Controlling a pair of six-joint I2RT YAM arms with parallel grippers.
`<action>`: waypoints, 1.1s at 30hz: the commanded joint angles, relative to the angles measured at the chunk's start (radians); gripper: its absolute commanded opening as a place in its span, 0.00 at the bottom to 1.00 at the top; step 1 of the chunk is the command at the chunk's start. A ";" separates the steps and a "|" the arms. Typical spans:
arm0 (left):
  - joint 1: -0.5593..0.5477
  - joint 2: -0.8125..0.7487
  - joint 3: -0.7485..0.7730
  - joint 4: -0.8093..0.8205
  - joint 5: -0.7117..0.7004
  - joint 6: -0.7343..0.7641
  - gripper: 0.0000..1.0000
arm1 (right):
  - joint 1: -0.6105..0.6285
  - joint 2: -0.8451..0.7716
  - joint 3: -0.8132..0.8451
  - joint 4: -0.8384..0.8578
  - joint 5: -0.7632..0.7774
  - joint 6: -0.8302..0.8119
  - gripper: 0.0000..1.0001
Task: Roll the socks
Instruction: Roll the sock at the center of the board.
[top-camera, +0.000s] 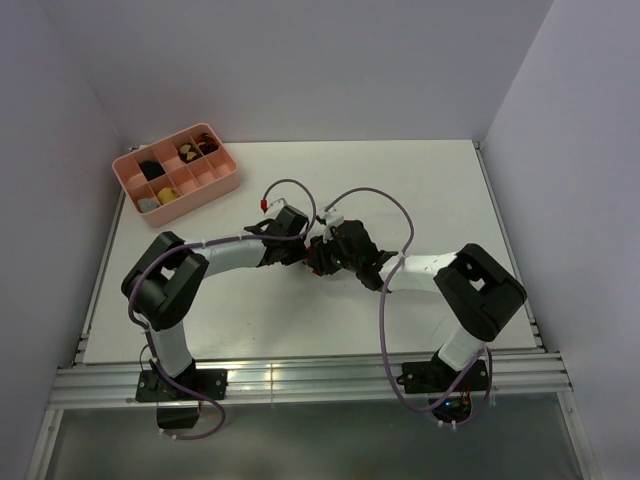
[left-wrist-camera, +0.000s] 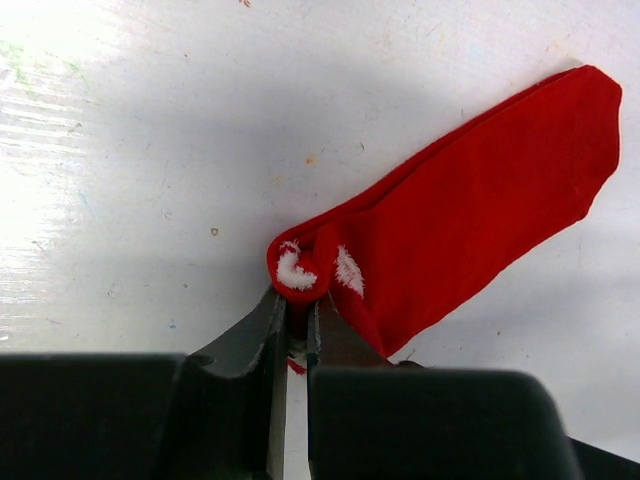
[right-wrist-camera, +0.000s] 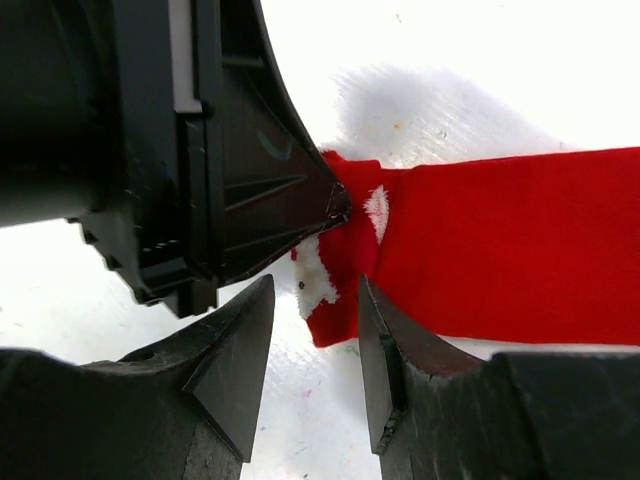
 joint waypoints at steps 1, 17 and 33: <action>-0.003 0.028 0.022 -0.055 0.033 0.023 0.00 | 0.018 0.027 -0.019 0.122 0.014 -0.056 0.46; 0.011 0.021 0.022 -0.046 0.064 -0.057 0.00 | 0.073 0.147 0.010 0.067 0.098 -0.067 0.44; 0.012 -0.104 -0.084 0.042 -0.007 -0.192 0.31 | 0.000 0.164 0.067 -0.077 0.039 0.106 0.00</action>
